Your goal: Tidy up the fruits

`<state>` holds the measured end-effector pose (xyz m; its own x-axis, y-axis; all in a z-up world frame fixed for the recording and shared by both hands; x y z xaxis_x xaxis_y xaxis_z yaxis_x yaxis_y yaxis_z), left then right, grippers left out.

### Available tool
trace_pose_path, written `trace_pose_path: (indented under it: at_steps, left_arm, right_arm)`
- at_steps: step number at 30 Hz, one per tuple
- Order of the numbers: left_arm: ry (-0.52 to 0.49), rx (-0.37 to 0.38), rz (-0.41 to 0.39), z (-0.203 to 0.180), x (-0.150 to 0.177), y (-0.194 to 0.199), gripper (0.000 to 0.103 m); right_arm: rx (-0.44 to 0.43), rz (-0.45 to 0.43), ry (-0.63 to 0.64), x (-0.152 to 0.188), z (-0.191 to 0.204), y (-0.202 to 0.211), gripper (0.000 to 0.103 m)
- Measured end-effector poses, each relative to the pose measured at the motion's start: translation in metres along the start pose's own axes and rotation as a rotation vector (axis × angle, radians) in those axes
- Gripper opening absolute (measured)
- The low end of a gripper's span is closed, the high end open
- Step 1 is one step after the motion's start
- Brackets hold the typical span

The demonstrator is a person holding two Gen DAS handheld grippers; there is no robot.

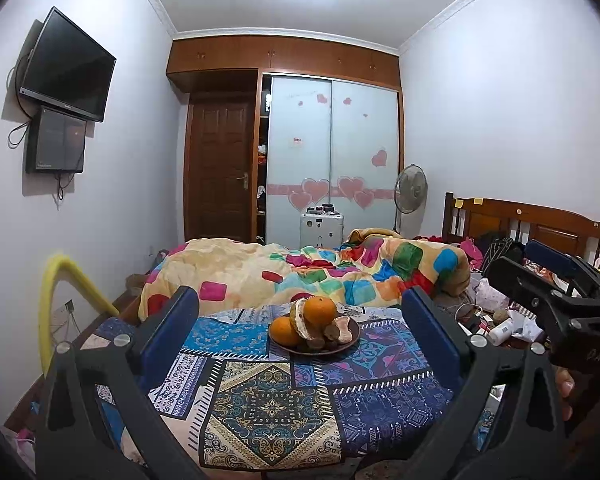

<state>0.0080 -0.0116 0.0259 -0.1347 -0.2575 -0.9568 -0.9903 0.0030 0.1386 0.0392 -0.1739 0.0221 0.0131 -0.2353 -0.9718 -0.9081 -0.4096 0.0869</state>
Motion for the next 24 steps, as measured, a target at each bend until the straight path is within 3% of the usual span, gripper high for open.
trace_pose_path:
  at_steps: [24]
  left_arm:
    - [0.002,0.013,0.016,-0.0027,0.0057,-0.0025,0.103]
  right_arm:
    - [-0.002,-0.003,-0.008,-0.0007,-0.0016,-0.0002,0.103]
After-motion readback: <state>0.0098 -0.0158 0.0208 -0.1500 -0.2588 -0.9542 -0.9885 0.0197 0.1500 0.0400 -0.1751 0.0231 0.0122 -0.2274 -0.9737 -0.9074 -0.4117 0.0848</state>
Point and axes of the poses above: each gripper's, at about its wrist camera, not at the fingertips, and y roughly against the way its jaws point, z to its left, x to its underside, the point moved 6 cm from there along -y, roughly the way its jaws point, and after that the axes turned 13 degrees about y, right-handed, at the moved point
